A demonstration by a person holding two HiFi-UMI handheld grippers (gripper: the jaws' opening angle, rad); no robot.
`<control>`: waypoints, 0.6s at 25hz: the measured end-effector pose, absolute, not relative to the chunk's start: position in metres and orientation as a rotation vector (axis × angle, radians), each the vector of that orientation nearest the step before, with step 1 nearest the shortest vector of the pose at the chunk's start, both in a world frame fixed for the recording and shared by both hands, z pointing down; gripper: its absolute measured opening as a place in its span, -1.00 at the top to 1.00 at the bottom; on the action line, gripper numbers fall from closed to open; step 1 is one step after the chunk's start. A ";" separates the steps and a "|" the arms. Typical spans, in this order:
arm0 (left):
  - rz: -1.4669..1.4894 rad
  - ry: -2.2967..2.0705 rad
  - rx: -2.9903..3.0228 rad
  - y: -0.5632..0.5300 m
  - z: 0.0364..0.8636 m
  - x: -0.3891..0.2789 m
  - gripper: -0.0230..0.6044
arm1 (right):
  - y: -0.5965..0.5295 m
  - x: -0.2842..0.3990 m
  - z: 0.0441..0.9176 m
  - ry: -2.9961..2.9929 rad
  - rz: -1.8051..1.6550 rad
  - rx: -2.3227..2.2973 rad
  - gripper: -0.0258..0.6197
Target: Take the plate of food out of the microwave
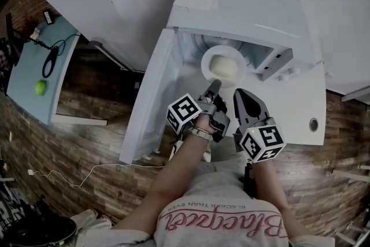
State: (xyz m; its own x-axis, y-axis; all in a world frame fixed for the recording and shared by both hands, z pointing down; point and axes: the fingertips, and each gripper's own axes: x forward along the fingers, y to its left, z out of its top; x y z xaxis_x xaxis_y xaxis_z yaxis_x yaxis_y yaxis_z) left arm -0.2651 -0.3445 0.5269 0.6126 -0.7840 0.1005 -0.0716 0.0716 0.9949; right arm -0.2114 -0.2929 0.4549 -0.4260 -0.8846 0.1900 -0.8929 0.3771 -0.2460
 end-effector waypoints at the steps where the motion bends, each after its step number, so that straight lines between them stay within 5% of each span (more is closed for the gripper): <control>1: -0.627 -0.783 1.416 -0.343 0.527 -0.265 0.87 | -0.292 -0.212 0.455 -2.585 0.487 1.665 0.88; 15: -0.658 -0.809 1.433 -0.329 0.519 -0.265 0.87 | -0.279 -0.212 0.448 -2.640 0.445 1.604 0.88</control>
